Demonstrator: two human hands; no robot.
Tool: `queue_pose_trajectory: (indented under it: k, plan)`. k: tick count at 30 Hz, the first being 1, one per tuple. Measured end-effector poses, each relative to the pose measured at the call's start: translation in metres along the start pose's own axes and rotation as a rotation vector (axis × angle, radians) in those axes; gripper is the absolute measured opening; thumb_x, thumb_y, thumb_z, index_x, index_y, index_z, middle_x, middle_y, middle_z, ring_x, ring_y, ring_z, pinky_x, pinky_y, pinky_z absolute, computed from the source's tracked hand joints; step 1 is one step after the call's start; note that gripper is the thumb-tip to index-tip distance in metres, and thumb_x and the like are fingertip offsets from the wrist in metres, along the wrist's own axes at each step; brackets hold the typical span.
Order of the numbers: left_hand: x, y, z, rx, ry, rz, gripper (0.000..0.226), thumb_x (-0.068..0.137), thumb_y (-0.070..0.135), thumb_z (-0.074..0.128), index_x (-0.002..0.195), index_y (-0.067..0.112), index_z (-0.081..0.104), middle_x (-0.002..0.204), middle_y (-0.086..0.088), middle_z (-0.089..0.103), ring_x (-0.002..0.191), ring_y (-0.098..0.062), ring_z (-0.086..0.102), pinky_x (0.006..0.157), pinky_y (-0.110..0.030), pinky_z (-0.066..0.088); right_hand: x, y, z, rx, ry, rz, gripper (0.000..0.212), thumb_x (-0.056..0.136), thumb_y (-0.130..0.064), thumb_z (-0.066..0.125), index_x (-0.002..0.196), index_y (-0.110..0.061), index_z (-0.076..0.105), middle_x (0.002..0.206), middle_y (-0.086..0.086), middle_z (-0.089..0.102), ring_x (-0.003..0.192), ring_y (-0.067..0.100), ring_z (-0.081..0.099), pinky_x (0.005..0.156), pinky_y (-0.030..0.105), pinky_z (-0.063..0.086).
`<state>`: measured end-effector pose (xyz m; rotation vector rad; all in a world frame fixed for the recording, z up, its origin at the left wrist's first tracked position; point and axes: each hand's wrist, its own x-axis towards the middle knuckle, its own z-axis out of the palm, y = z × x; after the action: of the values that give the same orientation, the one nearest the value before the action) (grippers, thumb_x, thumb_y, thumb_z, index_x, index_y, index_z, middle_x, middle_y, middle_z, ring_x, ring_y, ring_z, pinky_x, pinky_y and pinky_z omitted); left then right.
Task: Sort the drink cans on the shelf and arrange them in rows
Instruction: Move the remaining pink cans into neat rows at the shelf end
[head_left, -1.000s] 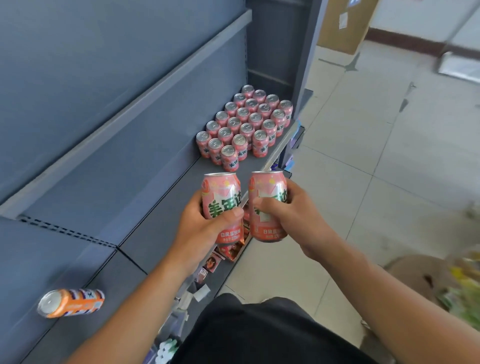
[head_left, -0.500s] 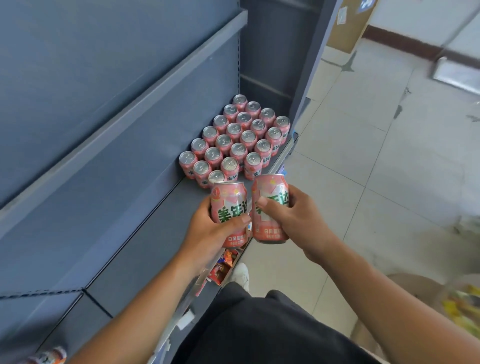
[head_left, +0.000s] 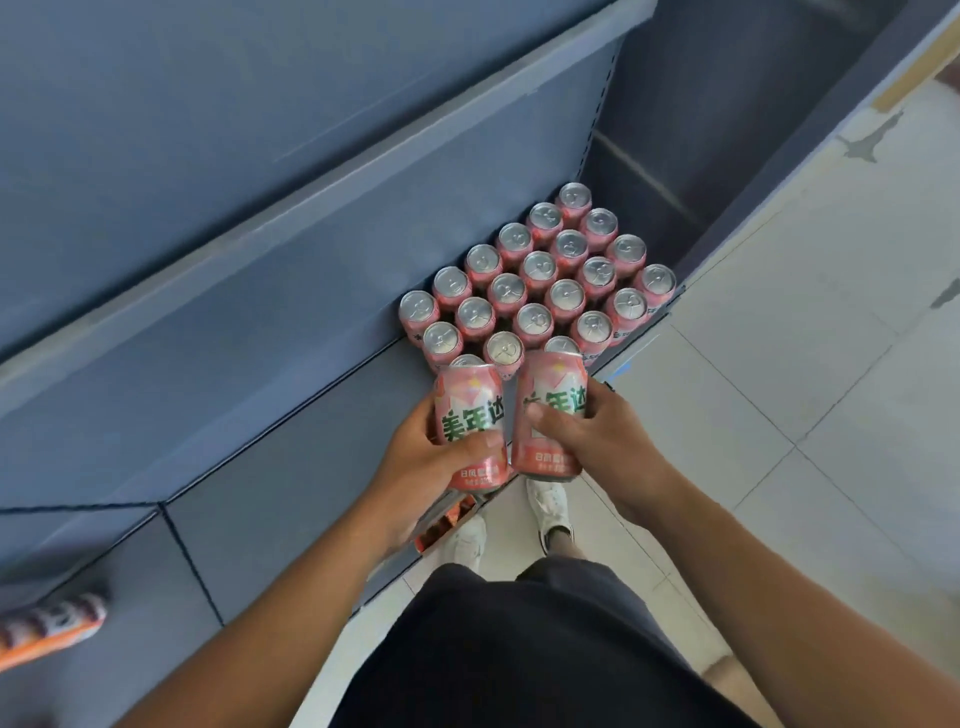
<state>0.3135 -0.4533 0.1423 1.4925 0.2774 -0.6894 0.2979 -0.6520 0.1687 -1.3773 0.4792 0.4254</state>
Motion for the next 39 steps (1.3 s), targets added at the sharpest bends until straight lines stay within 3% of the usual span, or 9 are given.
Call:
queue_pose_trajectory:
  k: [4,10,14,20,25,29,34,39]
  plan:
    - [0.014,-0.005,0.015,-0.027,0.160,-0.026,0.044,0.080,0.012,0.081,0.115,0.031,0.061,0.103,0.005,0.074,0.097,-0.016,0.072,0.075,-0.028,0.059,0.035,-0.006,-0.020,-0.146,-0.122,0.055,0.037,0.084,-0.012,0.077,0.117,-0.015,0.060,0.098,-0.002,0.076,0.089,0.016,0.074,0.067,0.022,0.057]
    - [0.039,-0.018,0.036,-0.065,0.356,-0.049,0.065,0.073,0.010,0.086,0.122,0.035,0.052,0.112,0.010,0.069,0.099,-0.007,0.068,0.071,-0.023,0.058,0.085,-0.003,-0.046,-0.405,-0.182,0.060,0.049,0.075,-0.015,0.084,0.114,-0.027,0.057,0.095,-0.009,0.072,0.083,-0.001,0.068,0.060,0.010,0.051]
    - [0.055,-0.040,0.042,-0.085,0.408,-0.067,0.078,0.068,0.006,0.088,0.131,0.030,0.048,0.117,0.009,0.066,0.106,-0.008,0.065,0.084,-0.026,0.057,0.111,0.011,-0.052,-0.506,-0.190,0.031,0.062,0.070,-0.012,0.085,0.120,-0.029,0.051,0.097,-0.014,0.066,0.078,-0.012,0.062,0.062,0.009,0.048]
    - [0.077,-0.079,0.046,-0.006,0.451,-0.032,0.078,0.066,0.009,0.090,0.128,0.033,0.048,0.117,0.012,0.062,0.111,-0.011,0.062,0.092,-0.031,0.055,0.143,0.037,-0.053,-0.710,-0.243,-0.093,0.066,0.057,-0.020,0.087,0.109,-0.039,0.052,0.108,-0.007,0.060,0.096,0.009,0.062,0.083,0.034,0.058]
    - [0.094,-0.099,0.051,0.190,0.451,0.089,0.059,0.068,0.016,0.089,0.113,0.028,0.054,0.105,0.012,0.063,0.099,-0.005,0.060,0.082,-0.013,0.047,0.162,0.054,-0.061,-0.858,-0.286,-0.245,0.066,0.064,-0.012,0.083,0.119,-0.030,0.050,0.117,-0.007,0.048,0.106,0.010,0.053,0.088,0.027,0.051]
    - [0.107,-0.114,0.053,0.268,0.468,0.129,0.059,0.070,0.019,0.087,0.117,0.029,0.053,0.108,0.015,0.063,0.103,-0.003,0.060,0.085,-0.010,0.046,0.174,0.065,-0.069,-1.089,-0.344,-0.321,0.068,0.071,-0.017,0.077,0.132,-0.027,0.049,0.128,-0.010,0.052,0.115,0.010,0.051,0.093,0.036,0.052]
    - [0.128,-0.134,0.050,0.284,0.550,0.130,0.064,0.070,0.018,0.087,0.122,0.025,0.052,0.116,0.008,0.062,0.109,-0.010,0.060,0.089,-0.019,0.051,0.181,0.079,-0.067,-1.525,-0.166,-0.685,0.069,0.067,-0.032,0.079,0.130,-0.020,0.055,0.127,0.002,0.052,0.118,0.027,0.039,0.104,0.046,0.035]
    - [0.141,-0.147,0.055,0.284,0.599,0.100,0.068,0.068,0.016,0.087,0.126,0.020,0.052,0.121,0.002,0.056,0.112,-0.006,0.054,0.092,-0.014,0.046,0.196,0.091,-0.067,-1.656,-0.072,-0.768,0.068,0.063,-0.039,0.081,0.124,-0.022,0.057,0.125,0.008,0.048,0.115,0.028,0.035,0.101,0.045,0.030]
